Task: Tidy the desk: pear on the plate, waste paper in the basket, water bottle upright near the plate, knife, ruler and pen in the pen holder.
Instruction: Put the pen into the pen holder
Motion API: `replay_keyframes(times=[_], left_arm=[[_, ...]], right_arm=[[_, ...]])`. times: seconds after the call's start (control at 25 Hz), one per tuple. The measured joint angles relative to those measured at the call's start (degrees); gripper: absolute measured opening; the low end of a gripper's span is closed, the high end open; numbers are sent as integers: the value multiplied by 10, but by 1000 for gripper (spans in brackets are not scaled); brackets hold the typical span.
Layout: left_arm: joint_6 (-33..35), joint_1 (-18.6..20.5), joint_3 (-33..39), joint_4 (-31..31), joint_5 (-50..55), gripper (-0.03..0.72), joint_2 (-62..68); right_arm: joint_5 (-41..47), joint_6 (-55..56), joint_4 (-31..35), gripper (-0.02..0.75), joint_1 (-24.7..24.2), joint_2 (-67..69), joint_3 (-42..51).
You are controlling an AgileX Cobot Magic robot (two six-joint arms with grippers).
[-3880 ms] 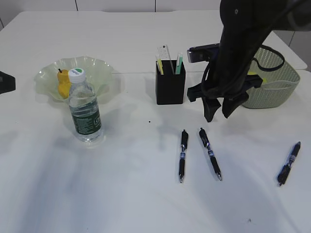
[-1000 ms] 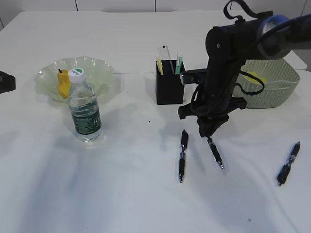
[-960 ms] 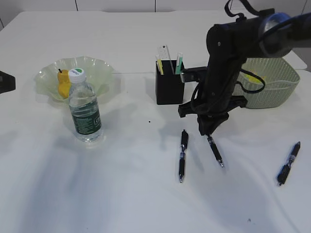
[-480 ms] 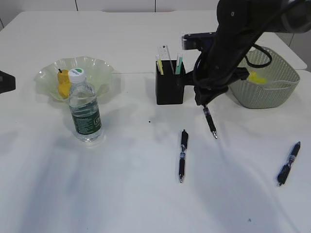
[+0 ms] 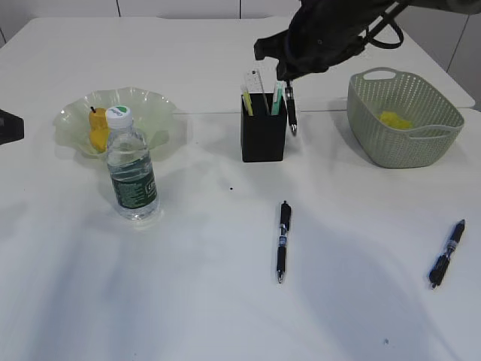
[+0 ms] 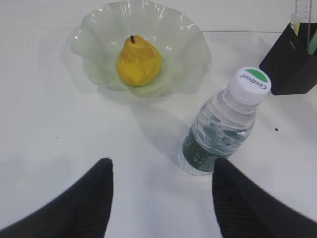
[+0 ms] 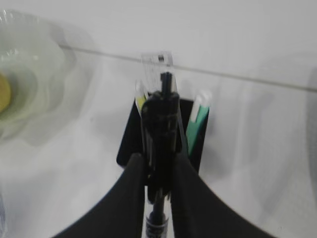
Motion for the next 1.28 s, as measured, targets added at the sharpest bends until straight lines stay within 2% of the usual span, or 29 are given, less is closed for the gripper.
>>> replay_keyframes(times=[0.28,0.6,1.28], left_arm=[[0,0,0,0,0,447,0],[0,0,0,-1,0,447,0],[0,0,0,-1,-10,447,0]], right_arm=[[-161,0,-6,92,0,5,-1],[-279,0,-31,92,-4,44,-2],[-336,0,-34,91,-21,111,-2]])
